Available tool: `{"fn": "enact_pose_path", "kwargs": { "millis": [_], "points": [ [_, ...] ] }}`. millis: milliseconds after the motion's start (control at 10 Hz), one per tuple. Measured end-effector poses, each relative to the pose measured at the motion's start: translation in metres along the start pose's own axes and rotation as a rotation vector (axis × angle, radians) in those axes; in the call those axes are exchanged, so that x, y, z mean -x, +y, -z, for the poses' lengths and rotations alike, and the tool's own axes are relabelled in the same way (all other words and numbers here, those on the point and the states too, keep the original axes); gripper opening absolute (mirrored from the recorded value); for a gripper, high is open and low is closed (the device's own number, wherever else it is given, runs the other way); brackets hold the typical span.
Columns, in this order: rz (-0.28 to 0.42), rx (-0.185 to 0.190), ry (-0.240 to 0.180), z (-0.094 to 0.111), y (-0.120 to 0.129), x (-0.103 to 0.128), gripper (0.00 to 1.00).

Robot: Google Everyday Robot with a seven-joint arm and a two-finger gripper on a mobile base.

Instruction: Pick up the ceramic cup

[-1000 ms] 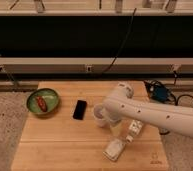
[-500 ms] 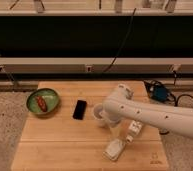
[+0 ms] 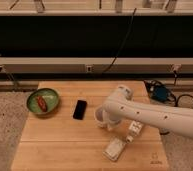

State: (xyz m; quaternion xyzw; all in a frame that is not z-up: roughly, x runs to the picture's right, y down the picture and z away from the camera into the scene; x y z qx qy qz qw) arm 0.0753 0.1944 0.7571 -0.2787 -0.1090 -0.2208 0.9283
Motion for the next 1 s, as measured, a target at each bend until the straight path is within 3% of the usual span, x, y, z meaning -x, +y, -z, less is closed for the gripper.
{"fn": "enact_pose_path", "kwargs": {
  "millis": [200,1000],
  "points": [
    [0.004,0.002,0.002,0.004,-0.002,-0.001,0.00],
    [0.025,0.012,0.010,0.031,-0.019,-0.004,0.00]
  ]
}}
